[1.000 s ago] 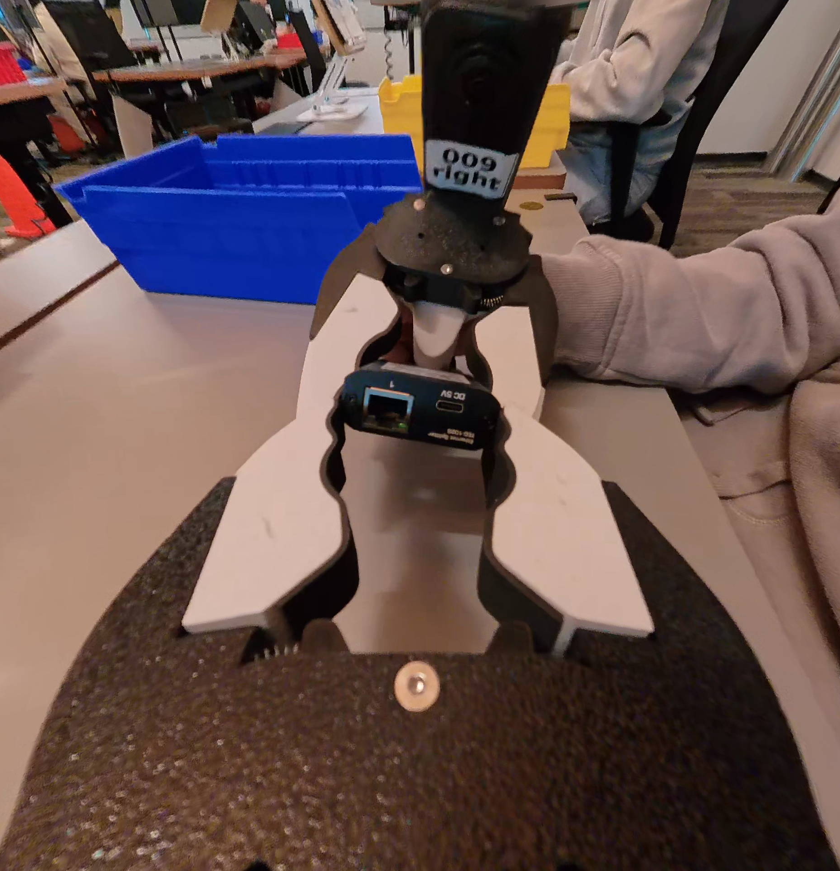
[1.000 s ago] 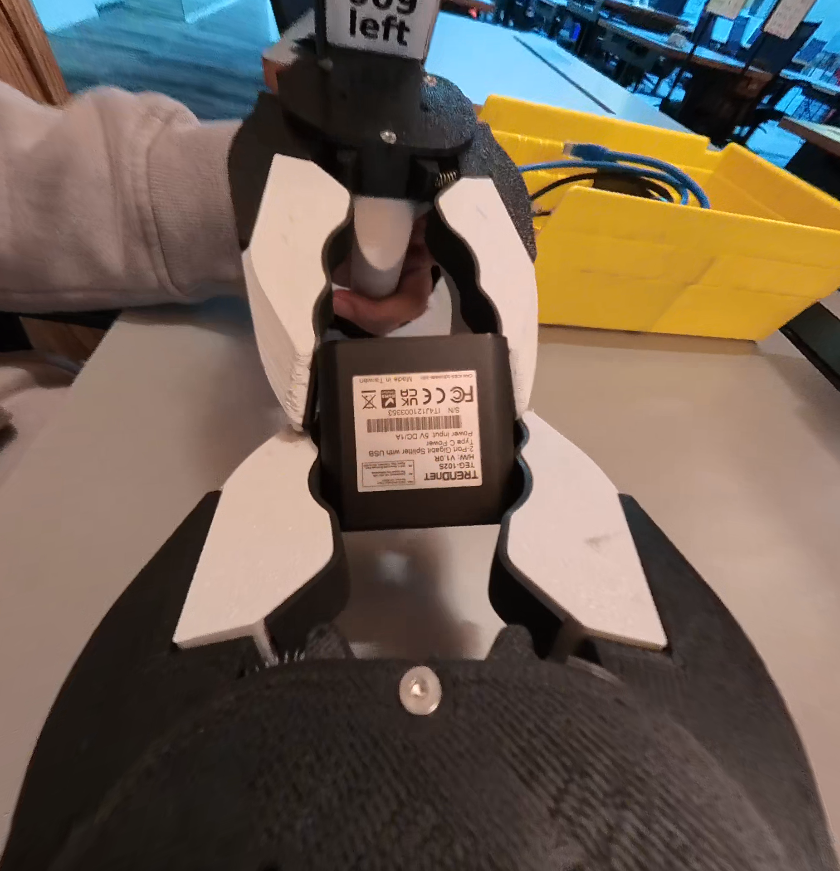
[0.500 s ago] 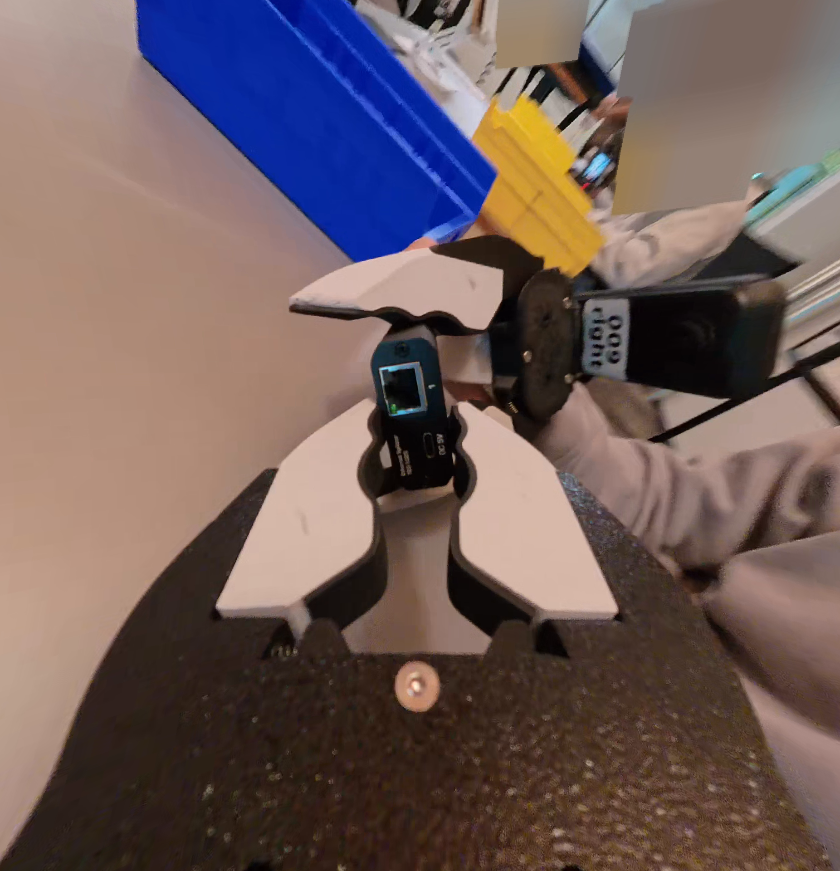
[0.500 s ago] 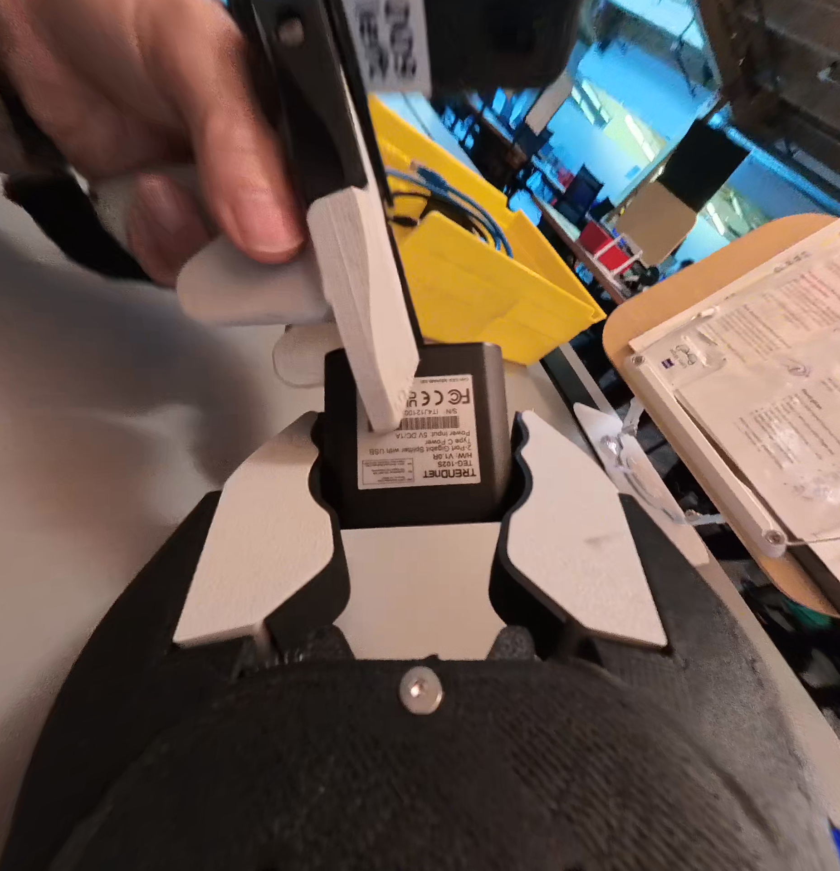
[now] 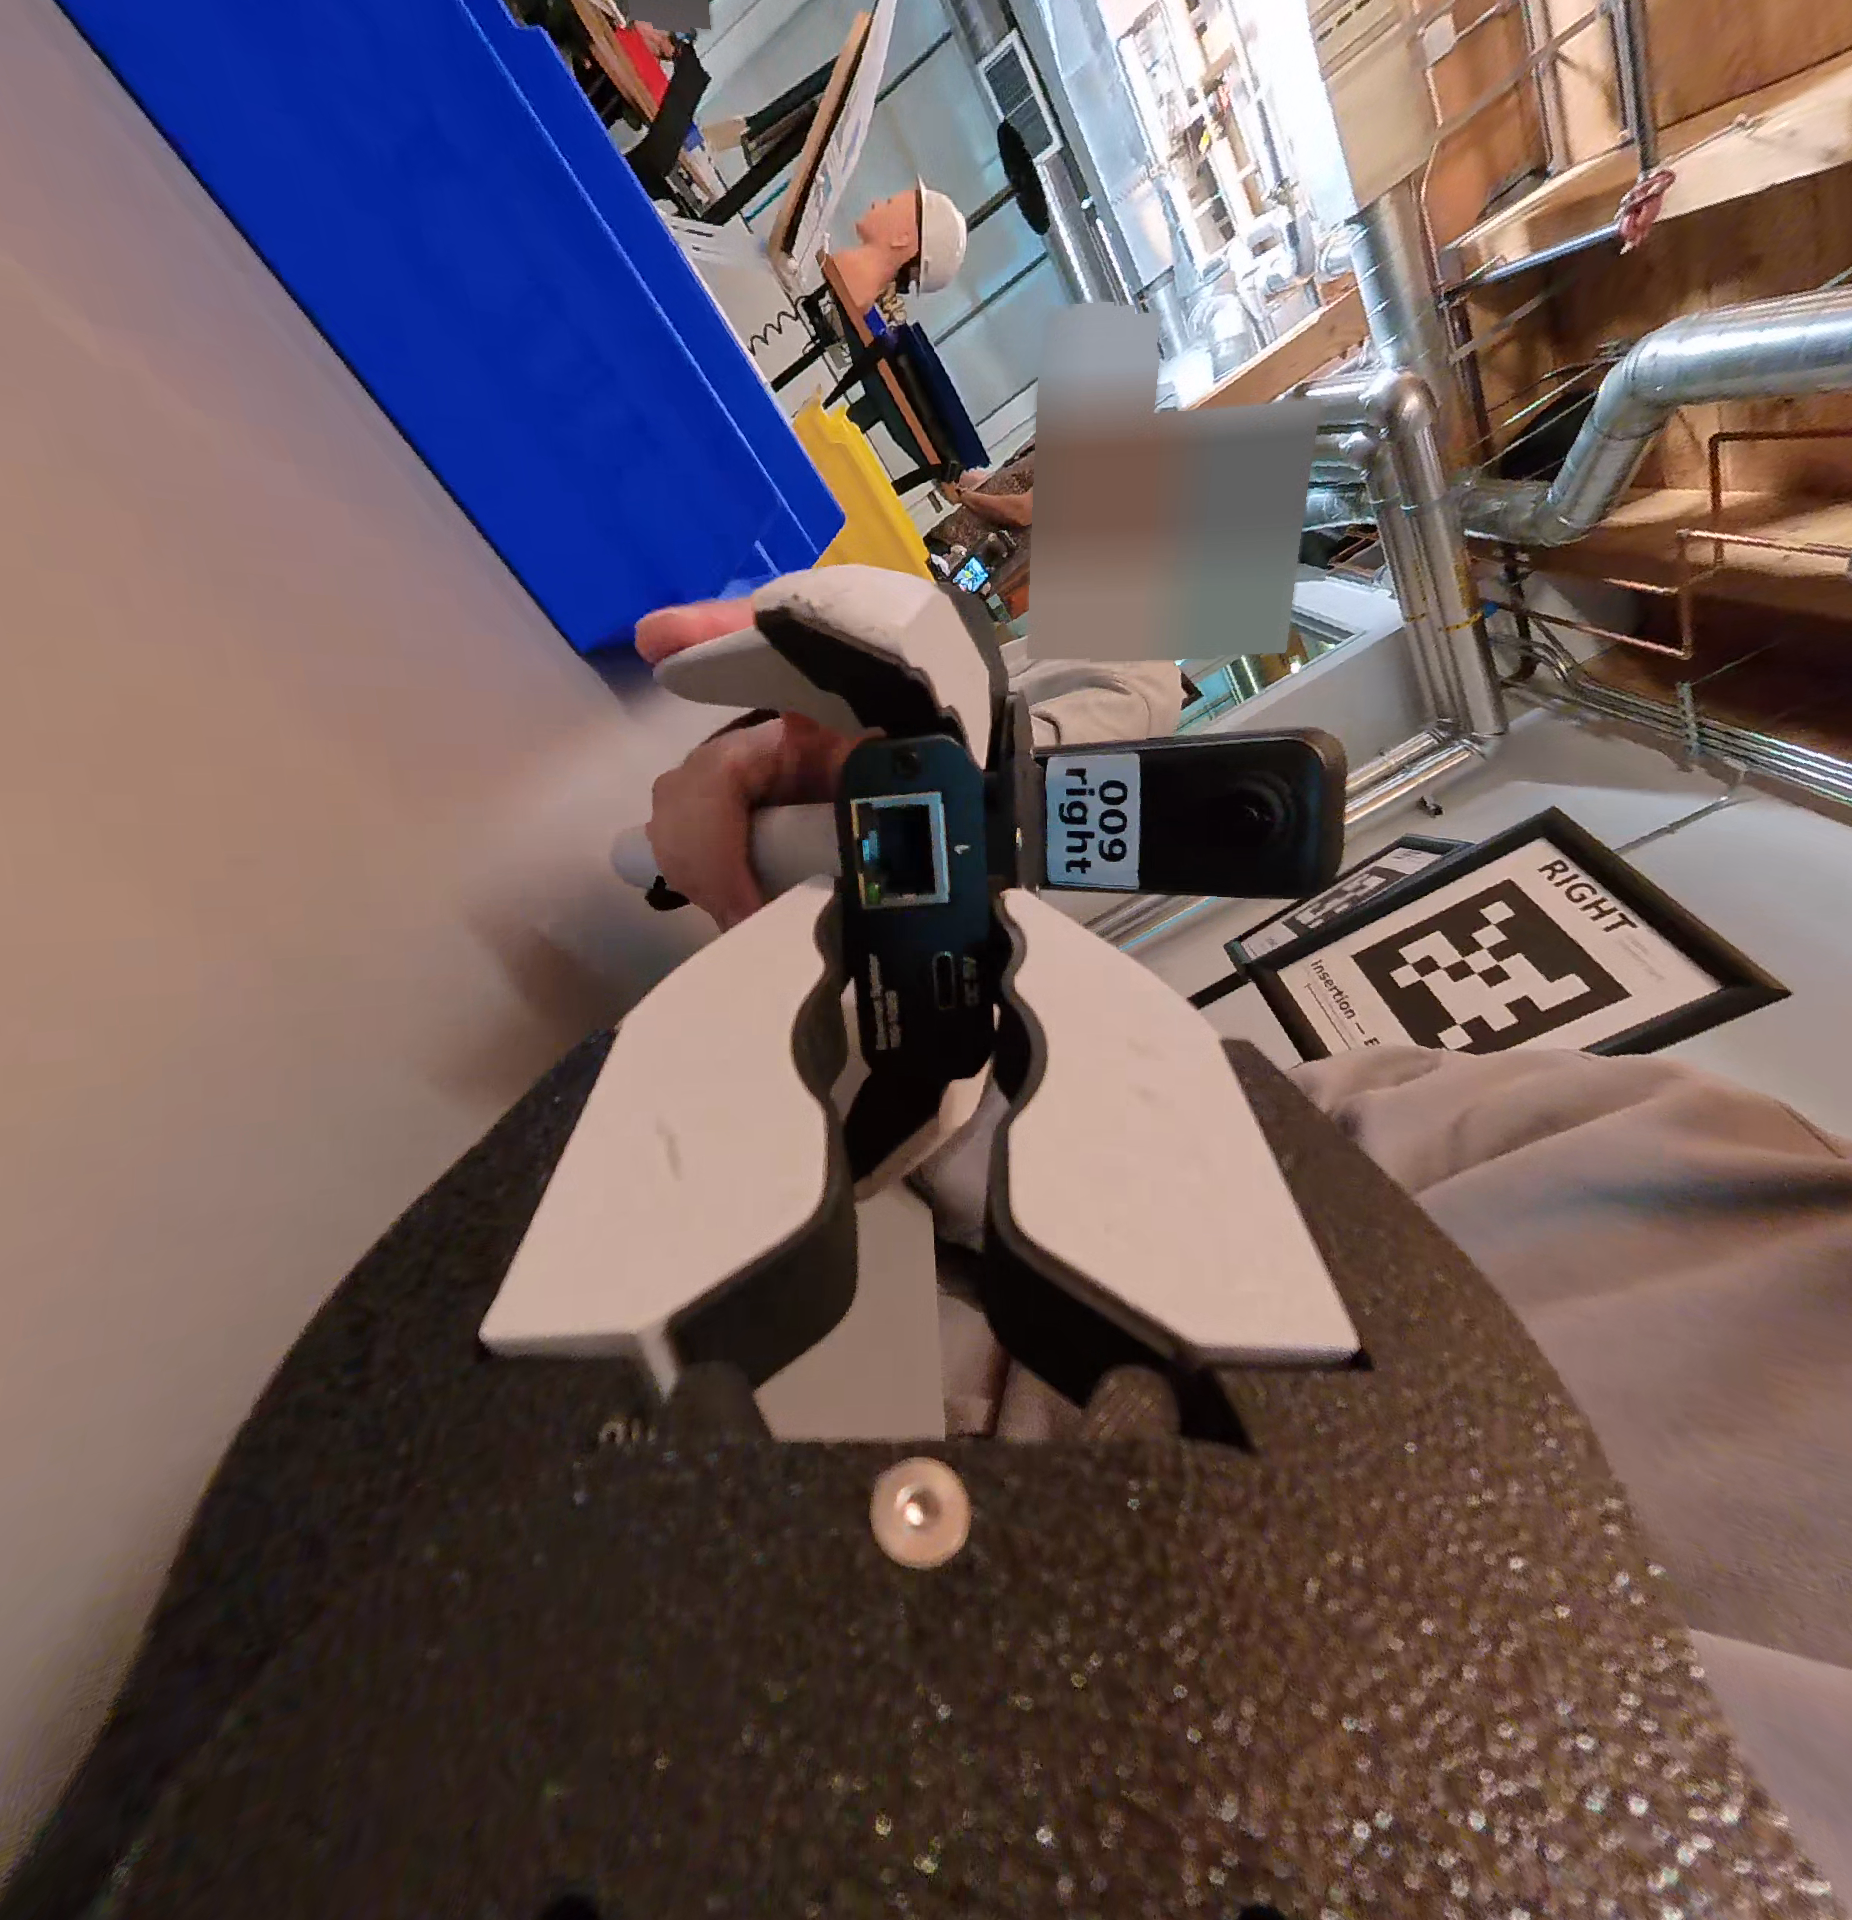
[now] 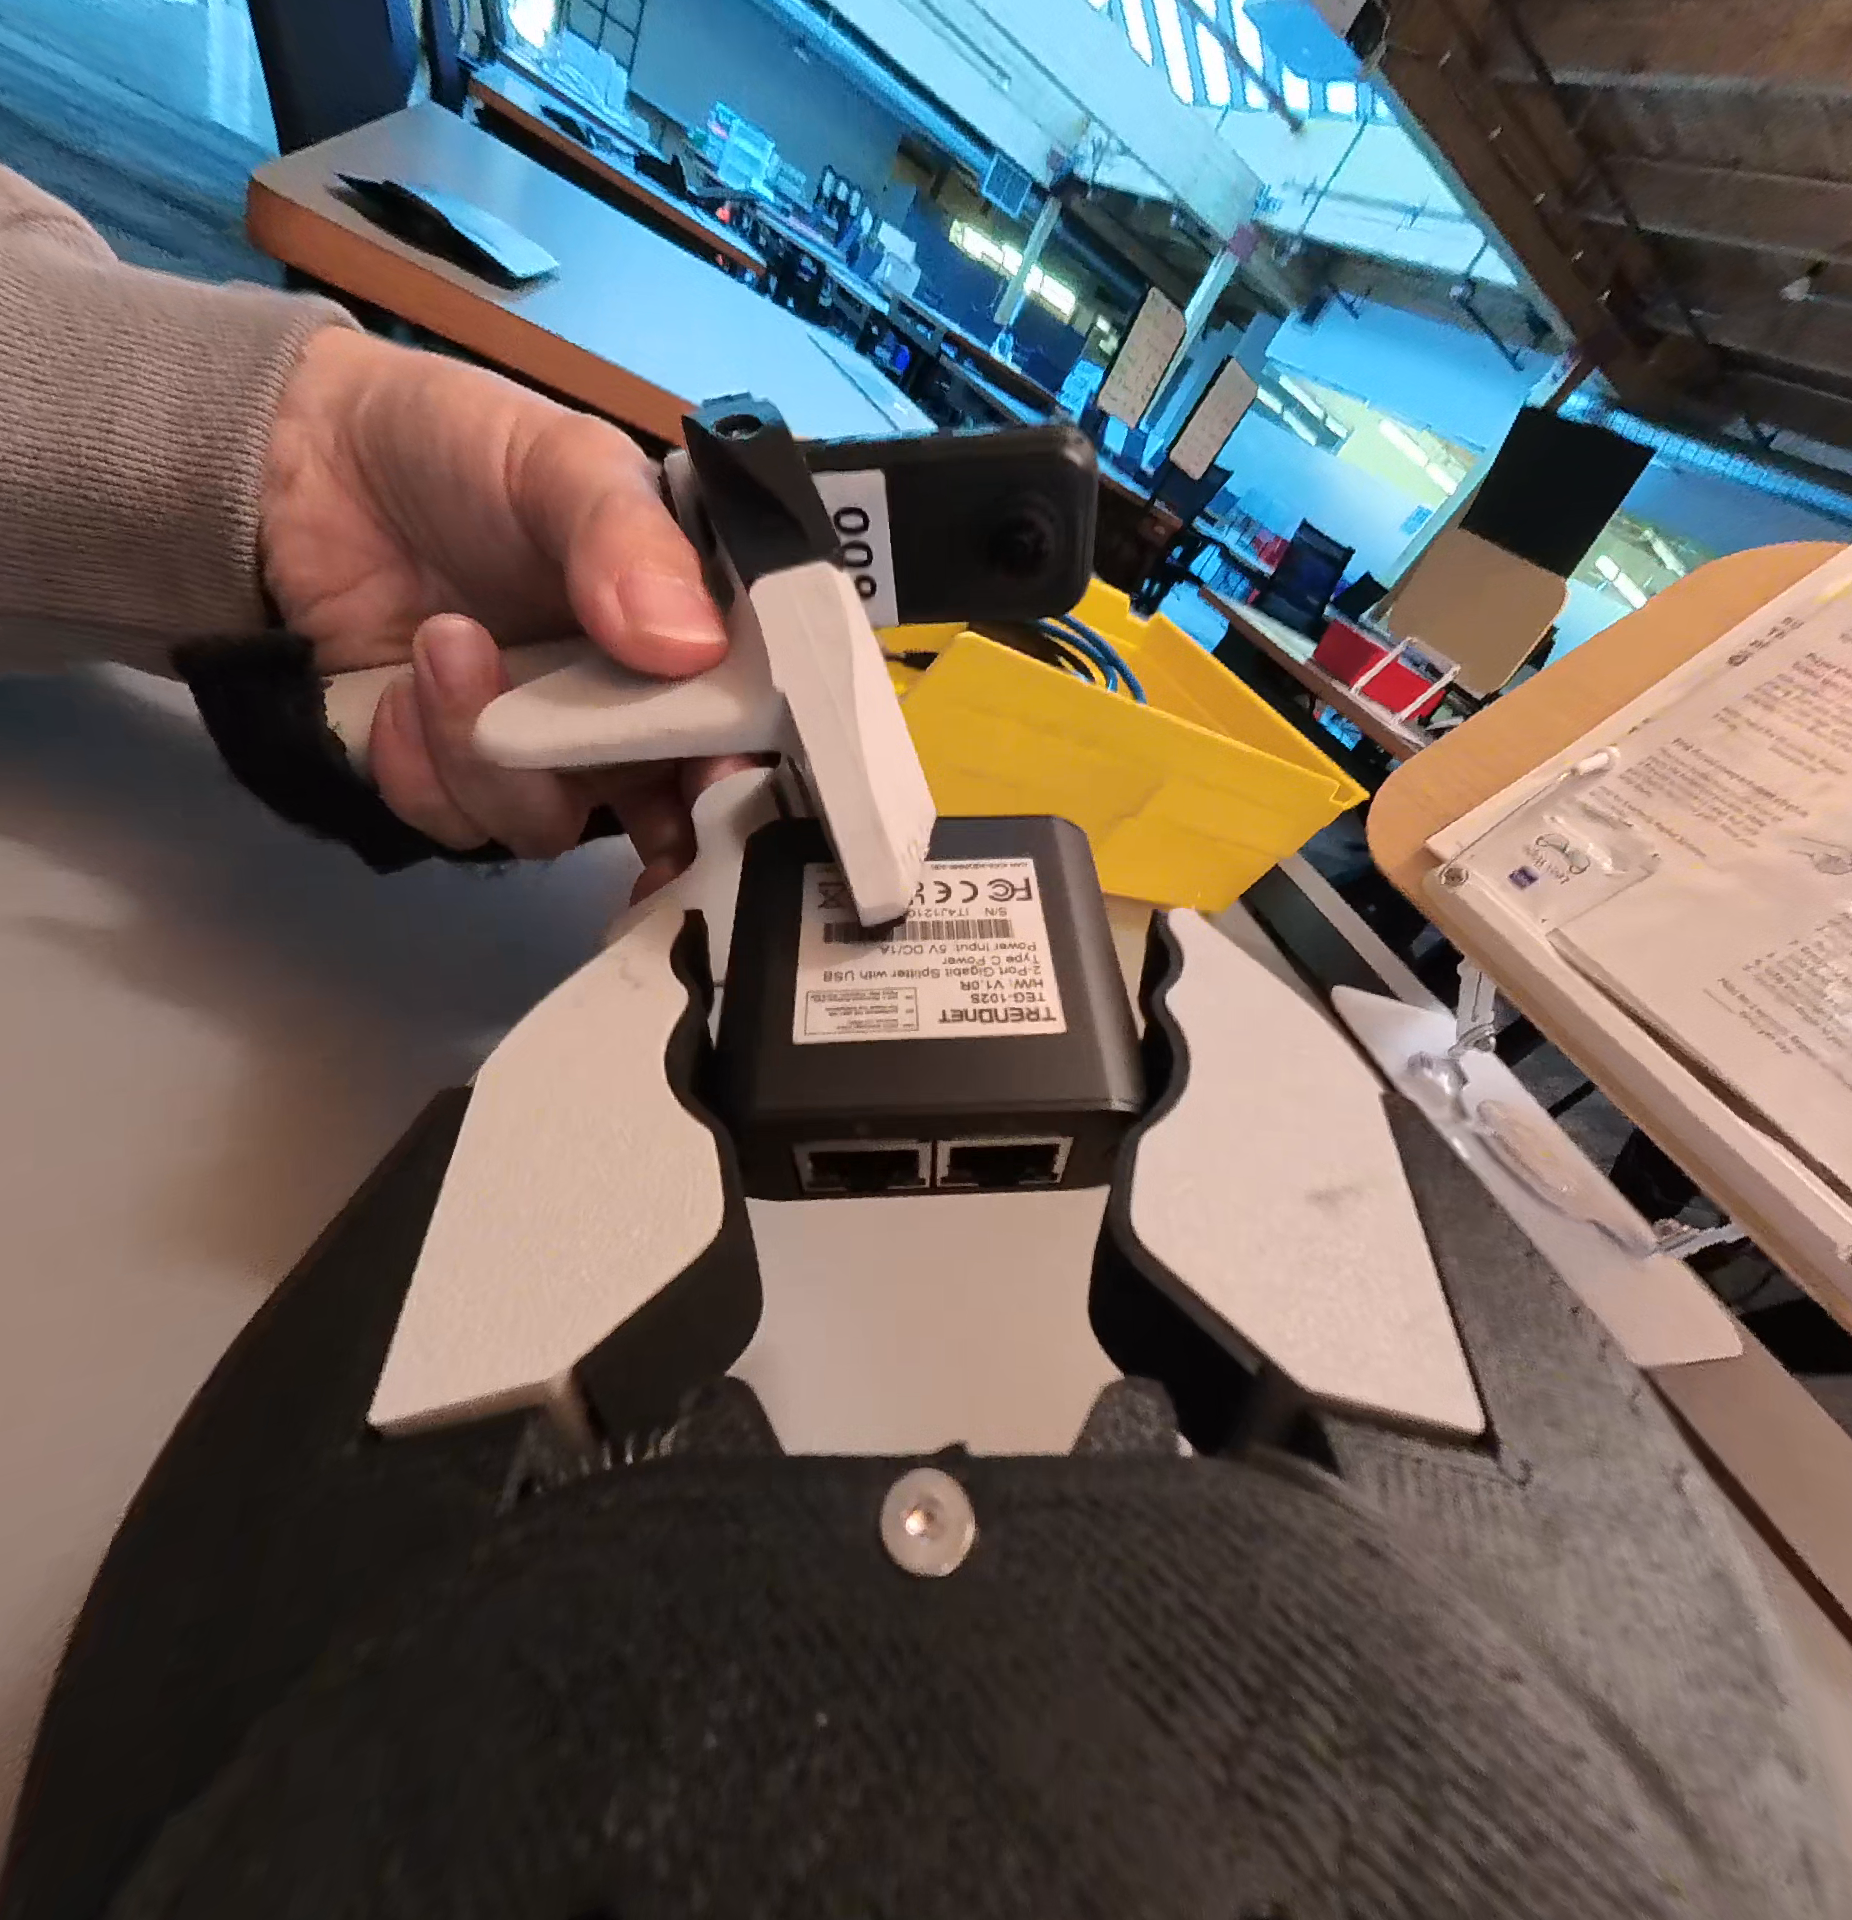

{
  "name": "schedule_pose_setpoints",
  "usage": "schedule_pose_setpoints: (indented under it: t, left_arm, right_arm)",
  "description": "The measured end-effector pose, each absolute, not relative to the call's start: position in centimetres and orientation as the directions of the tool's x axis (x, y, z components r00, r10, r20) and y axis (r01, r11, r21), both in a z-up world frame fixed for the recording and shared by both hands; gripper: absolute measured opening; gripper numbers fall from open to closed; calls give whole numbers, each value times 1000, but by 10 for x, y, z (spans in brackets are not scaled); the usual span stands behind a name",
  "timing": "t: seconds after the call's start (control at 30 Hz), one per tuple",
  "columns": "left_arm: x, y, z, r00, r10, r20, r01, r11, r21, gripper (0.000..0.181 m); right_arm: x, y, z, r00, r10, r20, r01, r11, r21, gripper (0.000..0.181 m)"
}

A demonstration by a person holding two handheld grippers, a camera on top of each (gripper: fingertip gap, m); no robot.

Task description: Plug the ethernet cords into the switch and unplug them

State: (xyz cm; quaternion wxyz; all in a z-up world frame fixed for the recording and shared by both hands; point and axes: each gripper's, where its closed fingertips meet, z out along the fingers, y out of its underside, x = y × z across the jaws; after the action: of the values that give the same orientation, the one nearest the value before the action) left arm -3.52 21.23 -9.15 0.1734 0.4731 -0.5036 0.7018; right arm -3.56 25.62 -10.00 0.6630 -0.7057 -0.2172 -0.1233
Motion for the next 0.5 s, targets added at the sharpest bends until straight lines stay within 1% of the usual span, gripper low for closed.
schedule_pose_setpoints:
  t: [0.03,0.13,0.23,0.3,0.37,0.43,0.5]
  left_arm:
    - [-35,213,-92,-491,-242,837,-718,-431,-546,23]
    - [-35,212,-91,-515,-312,798,-695,-393,-602,26]
    - [-30,214,-86,-533,-401,745,-641,-384,-665,32]
    - [-27,222,-80,-551,-501,667,-575,-352,-739,35]
    - [-26,241,-67,-550,-648,527,-453,-299,-840,35]
    - [-28,276,-57,-457,-810,367,-360,-209,-909,35]
    - [-35,326,-60,-268,-941,205,-368,-97,-925,40]
  right_arm:
    - [-35,256,-101,880,146,452,462,-37,-886,79]
    - [-37,255,-97,906,164,391,400,-26,-916,79]
    - [-33,252,-89,944,168,285,287,13,-958,79]
    - [-23,247,-82,967,147,206,202,42,-979,79]
    - [-10,243,-75,987,116,111,100,93,-991,78]
    - [4,241,-76,996,77,54,46,98,-994,78]
    - [11,242,-85,998,54,41,38,63,-997,78]
